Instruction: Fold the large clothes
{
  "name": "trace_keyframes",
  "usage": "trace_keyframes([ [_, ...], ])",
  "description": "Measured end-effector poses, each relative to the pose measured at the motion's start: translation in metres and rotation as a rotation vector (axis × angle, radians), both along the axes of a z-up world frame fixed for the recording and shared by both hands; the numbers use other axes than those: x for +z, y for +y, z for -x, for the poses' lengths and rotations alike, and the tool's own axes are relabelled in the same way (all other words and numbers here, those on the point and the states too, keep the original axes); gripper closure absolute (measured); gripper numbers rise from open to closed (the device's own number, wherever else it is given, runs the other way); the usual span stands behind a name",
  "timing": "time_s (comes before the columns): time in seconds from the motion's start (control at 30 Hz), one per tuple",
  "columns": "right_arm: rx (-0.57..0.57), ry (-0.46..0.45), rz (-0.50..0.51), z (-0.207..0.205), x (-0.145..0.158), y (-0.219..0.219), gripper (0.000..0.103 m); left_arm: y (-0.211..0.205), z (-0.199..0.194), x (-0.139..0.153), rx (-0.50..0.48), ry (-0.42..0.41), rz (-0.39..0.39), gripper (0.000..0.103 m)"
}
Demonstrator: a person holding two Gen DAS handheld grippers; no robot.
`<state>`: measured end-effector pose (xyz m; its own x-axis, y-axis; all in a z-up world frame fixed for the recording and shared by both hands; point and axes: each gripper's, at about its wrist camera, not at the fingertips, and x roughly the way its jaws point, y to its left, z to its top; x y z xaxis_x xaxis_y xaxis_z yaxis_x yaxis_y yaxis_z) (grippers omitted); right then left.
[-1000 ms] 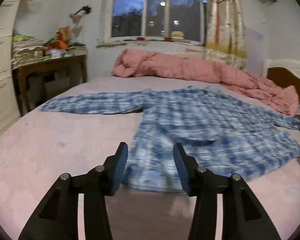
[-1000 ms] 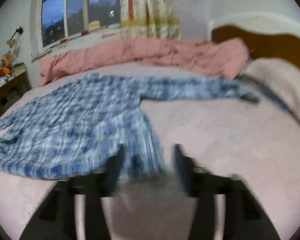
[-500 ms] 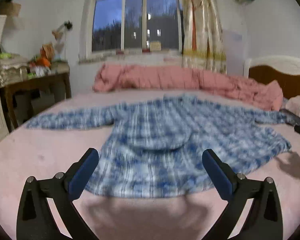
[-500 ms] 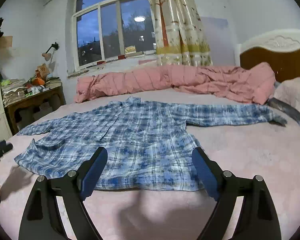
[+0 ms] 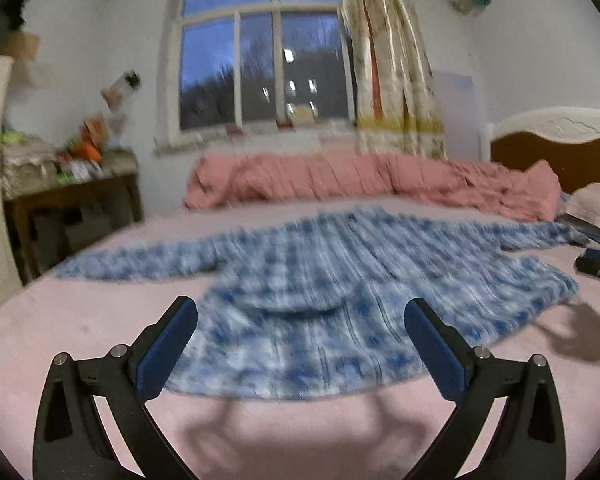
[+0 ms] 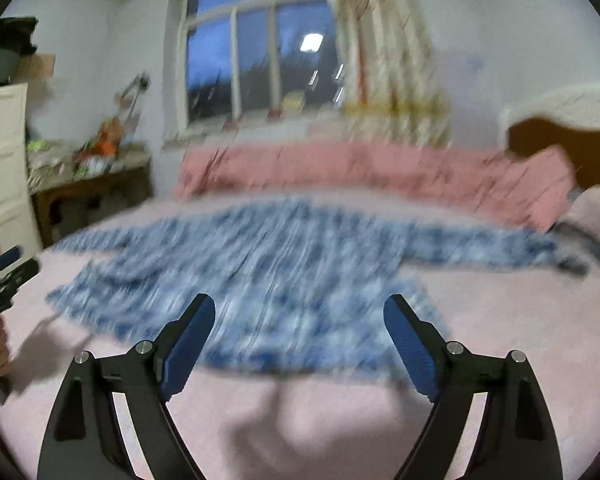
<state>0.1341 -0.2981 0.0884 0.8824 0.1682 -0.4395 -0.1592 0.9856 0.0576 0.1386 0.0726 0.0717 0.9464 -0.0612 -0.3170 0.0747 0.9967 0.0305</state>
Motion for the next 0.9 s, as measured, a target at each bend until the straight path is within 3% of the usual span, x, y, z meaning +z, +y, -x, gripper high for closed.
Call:
trace_keyframes([
  [0.1, 0.001, 0.185, 0.097, -0.020, -0.016, 0.005, 0.015, -0.006, -0.019, -0.010, -0.011, 0.128, -0.142, 0.000],
  [0.2, 0.003, 0.242, 0.235, -0.028, -0.029, 0.003, 0.015, -0.003, -0.036, -0.026, -0.041, 0.234, -0.241, 0.001],
  [0.33, 0.061, 0.336, 0.329, -0.041, -0.042, -0.002, 0.015, 0.002, -0.062, -0.049, -0.080, 0.379, -0.344, 0.013],
  [0.43, 0.108, 0.406, 0.492, -0.059, -0.055, 0.004, 0.015, -0.003, -0.075, -0.061, -0.122, 0.442, -0.458, 0.013],
  [0.53, 0.155, 0.451, 0.545, -0.077, -0.056, 0.008, 0.015, -0.002, -0.089, -0.068, -0.187, 0.517, -0.471, 0.013],
  [0.6, 0.125, 0.441, 0.581, -0.087, -0.057, 0.008, 0.017, 0.004, -0.098, -0.068, -0.209, 0.520, -0.470, 0.008],
  [0.63, 0.101, 0.427, 0.606, -0.090, -0.059, 0.007, 0.028, 0.008, -0.102, -0.068, -0.189, 0.526, -0.467, 0.008],
  [0.67, 0.065, 0.406, 0.637, -0.093, -0.061, 0.006, 0.043, 0.014, -0.104, -0.066, -0.163, 0.530, -0.451, 0.016],
  [0.7, 0.024, 0.377, 0.652, -0.094, -0.061, 0.002, 0.092, 0.017, -0.104, -0.063, -0.146, 0.522, -0.442, 0.026],
  [0.73, 0.002, 0.365, 0.652, -0.093, -0.062, -0.001, 0.099, 0.022, -0.100, -0.060, -0.134, 0.506, -0.441, 0.059],
  [0.77, 0.006, 0.356, 0.627, -0.091, -0.062, -0.005, 0.099, 0.027, -0.095, -0.058, -0.106, 0.481, -0.459, 0.101],
  [0.83, 0.000, 0.320, 0.611, -0.082, -0.061, -0.010, 0.100, 0.037, -0.087, -0.056, -0.038, 0.429, -0.496, 0.103],
  [0.9, 0.002, 0.301, 0.593, -0.072, -0.057, -0.014, 0.100, 0.052, -0.080, -0.050, -0.035, 0.425, -0.456, 0.103],
])
